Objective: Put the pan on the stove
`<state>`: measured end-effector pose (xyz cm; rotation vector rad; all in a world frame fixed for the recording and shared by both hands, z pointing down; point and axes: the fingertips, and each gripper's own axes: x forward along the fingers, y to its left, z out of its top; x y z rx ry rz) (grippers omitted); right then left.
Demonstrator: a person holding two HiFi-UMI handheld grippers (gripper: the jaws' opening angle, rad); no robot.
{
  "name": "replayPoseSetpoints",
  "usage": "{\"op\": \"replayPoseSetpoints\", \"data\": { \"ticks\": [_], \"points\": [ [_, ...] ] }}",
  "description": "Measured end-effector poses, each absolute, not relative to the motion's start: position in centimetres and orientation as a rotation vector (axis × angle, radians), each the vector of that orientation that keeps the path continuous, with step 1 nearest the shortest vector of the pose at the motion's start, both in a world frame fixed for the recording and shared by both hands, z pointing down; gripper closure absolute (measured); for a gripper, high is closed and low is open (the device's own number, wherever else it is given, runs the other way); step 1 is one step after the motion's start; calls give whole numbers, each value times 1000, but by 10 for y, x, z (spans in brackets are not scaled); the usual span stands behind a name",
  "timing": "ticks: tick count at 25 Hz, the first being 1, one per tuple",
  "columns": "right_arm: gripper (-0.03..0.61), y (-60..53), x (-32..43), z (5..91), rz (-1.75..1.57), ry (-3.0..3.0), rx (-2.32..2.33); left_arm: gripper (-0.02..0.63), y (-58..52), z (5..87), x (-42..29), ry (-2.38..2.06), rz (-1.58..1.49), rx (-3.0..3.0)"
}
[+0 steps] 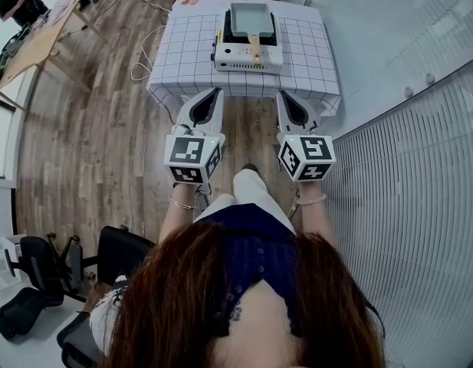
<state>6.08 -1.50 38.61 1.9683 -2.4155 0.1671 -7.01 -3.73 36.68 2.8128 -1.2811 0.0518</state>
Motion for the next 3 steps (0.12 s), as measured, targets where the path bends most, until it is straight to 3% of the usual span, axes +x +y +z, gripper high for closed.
{"op": "replayPoseSetpoints", "data": {
  "ticks": [3],
  "points": [
    [571,-16,61,387,174,-2415,1964,603,-38,367,-69,-1277,55,2811]
  ]
}}
